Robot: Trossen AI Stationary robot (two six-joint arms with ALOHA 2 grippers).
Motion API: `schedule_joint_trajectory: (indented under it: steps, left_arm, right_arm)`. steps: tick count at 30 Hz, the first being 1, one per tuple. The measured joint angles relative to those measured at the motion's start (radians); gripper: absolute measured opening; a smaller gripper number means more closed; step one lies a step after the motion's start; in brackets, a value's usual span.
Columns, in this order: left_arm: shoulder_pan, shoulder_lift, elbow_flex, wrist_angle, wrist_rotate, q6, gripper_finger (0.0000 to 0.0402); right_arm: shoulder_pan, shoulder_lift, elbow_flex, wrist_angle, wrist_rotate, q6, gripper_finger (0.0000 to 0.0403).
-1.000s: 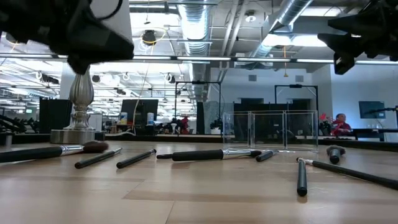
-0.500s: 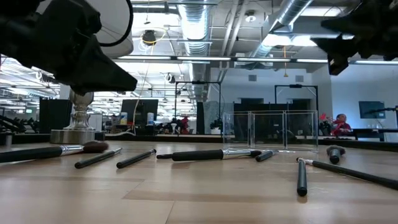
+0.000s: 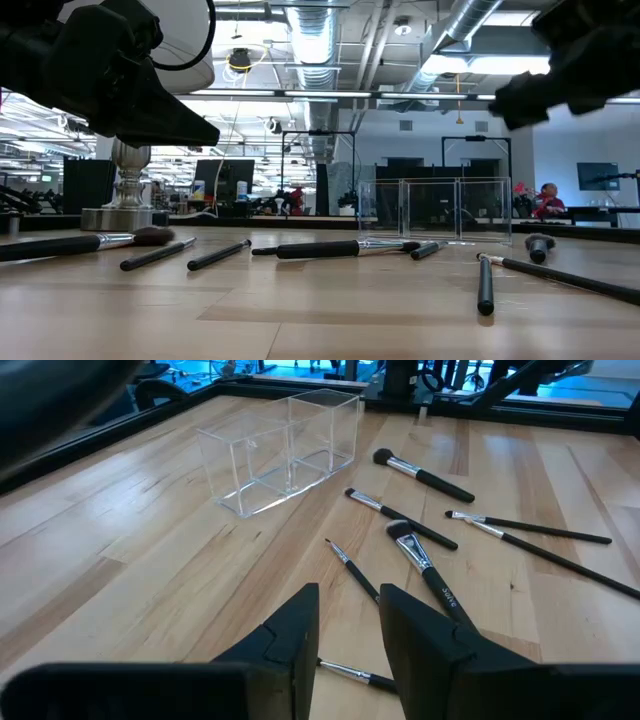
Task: Put items in baskets/containers
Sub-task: Put the black powder brush into the transparent organizer
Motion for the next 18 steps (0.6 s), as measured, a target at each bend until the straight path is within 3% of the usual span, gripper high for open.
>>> schedule_joint_trajectory:
  steps: [5,11,18]
  left_arm:
    - [0.0,0.0,0.0,0.003,0.0,-0.028,0.0105]
    - [0.009,0.0,0.0,0.003,0.001,-0.079,0.0105]
    - [0.011,0.0,0.0,0.004,0.003,-0.08,0.0105]
  right_arm:
    - [0.001,0.17,0.002,-0.053,-0.004,0.14,0.0173]
    - [0.032,0.346,0.002,-0.015,-0.005,0.069,0.0159]
    - [0.024,0.467,0.003,0.001,0.023,0.101,0.015]
